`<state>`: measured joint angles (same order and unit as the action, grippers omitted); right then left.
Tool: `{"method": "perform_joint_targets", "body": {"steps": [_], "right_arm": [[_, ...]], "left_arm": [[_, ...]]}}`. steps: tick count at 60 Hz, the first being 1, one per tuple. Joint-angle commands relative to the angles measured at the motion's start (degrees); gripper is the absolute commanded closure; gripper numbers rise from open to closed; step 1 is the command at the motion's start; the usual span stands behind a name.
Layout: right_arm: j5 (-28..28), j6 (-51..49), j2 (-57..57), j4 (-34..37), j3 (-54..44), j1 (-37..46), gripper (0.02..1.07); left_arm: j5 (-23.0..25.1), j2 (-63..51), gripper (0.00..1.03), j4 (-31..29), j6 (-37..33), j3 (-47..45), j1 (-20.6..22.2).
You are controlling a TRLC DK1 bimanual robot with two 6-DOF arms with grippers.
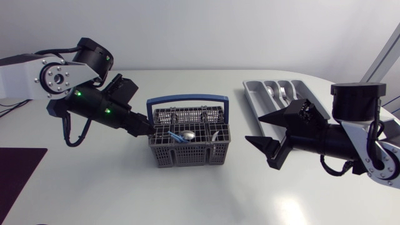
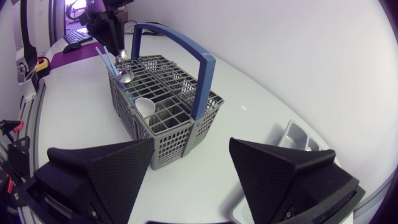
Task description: Unload the cutlery basket into the drawer organizer.
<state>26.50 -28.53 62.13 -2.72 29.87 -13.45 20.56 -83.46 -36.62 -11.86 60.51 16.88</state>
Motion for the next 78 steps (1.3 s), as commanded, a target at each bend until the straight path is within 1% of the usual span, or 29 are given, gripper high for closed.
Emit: {"method": "perform_joint_targets", "body": {"steps": [1, 4, 14, 35, 46, 55, 70, 78], "right_arm": [[-0.31, 0.59, -0.43, 0.52, -2.01, -0.26, 0.20], [-0.22, 0.59, -0.43, 0.52, -2.18, -0.26, 0.20], [-0.22, 0.50, -0.96, 0.52, -2.53, -0.26, 0.20], [-0.05, 0.06, -2.19, 1.14, -3.41, -0.26, 0.20], [-0.05, -0.29, -2.45, 1.14, -3.94, -0.26, 0.20], [0.04, -0.29, -2.98, 1.40, -4.03, -0.35, 0.20], [0.04, -0.47, -3.42, 1.49, -4.38, -0.26, 0.20], [0.04, -0.47, -3.86, 1.75, -4.38, -0.26, 0.20]], "left_arm": [[0.19, -0.83, 0.69, -0.91, 1.66, 1.80, 0.43], [0.27, -0.91, 0.73, -0.91, 1.75, 1.80, 0.43], [0.27, -1.53, 0.73, -0.91, 2.10, 1.72, 0.34], [0.19, -2.41, 0.82, -0.82, 1.93, 1.72, 0.52], [0.19, -2.23, 0.84, -0.82, 1.93, 1.63, 0.61], [0.27, -2.32, 0.88, -0.73, 2.01, 1.72, 0.17], [0.45, -1.27, 0.89, -0.91, 1.84, 1.63, 0.25], [2.30, 0.84, 0.89, -1.96, 1.66, 2.16, -0.62]]}}
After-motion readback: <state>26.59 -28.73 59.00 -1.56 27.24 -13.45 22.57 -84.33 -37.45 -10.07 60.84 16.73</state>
